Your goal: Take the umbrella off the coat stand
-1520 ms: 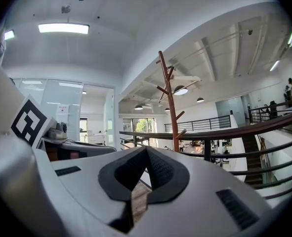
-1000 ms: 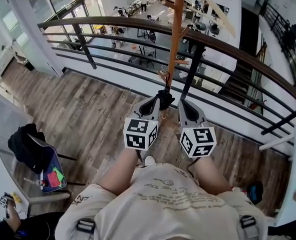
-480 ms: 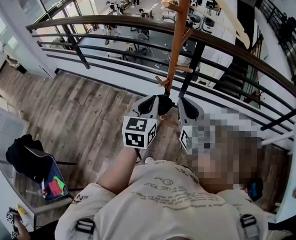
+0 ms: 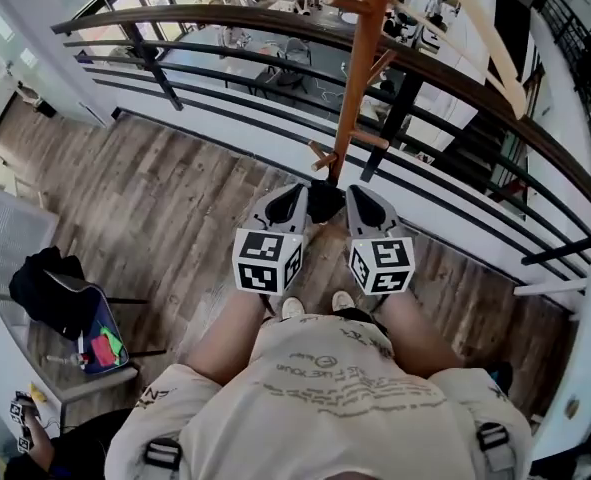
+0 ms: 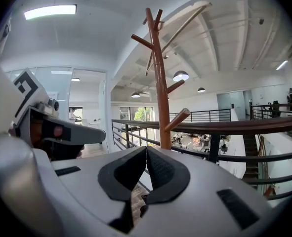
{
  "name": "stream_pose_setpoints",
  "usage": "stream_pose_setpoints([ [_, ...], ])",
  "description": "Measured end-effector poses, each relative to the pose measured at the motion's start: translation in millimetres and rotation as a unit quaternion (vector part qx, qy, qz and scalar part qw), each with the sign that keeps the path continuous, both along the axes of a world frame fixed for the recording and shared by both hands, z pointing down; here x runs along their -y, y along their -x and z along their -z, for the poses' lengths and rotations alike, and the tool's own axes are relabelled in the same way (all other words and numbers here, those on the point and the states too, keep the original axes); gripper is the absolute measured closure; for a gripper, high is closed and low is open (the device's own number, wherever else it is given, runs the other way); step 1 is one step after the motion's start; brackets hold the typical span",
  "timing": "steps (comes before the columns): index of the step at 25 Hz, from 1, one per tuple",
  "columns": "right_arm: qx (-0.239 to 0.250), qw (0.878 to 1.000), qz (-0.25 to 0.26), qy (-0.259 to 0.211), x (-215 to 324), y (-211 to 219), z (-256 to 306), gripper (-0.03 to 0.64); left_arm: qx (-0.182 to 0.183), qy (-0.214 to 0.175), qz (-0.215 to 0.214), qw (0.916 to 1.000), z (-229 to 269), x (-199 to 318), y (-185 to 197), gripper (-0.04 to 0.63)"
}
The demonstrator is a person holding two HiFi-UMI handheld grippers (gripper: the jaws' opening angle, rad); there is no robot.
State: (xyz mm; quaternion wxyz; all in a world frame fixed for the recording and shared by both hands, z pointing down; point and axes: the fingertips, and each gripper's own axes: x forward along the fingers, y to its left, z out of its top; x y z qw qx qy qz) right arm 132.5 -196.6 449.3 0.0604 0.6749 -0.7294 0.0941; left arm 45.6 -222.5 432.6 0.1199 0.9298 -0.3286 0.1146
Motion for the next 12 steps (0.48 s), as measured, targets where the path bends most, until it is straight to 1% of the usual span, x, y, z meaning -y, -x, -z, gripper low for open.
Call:
stream_pose_setpoints([
  [7, -0.001, 0.999, 0.029, 0.033, 33.3, -7.1, -45.4, 0.608, 0.013, 0.005, 0.049, 0.9987, -8.8, 7.7, 14.0, 0.592],
  [10, -0.005, 0.998, 0.04, 0.051, 46.1, -5.4, -66.3, 0.556, 0.02, 0.006, 0.073, 0.9971, -8.9, 9.0, 24.8, 0.592],
  [12, -0.01, 0.997, 0.043, 0.063, 53.7, -5.2, -80.8, 0.543, 0.023, 0.005, 0.092, 0.9954, -8.8, 9.9, 33.9, 0.592],
])
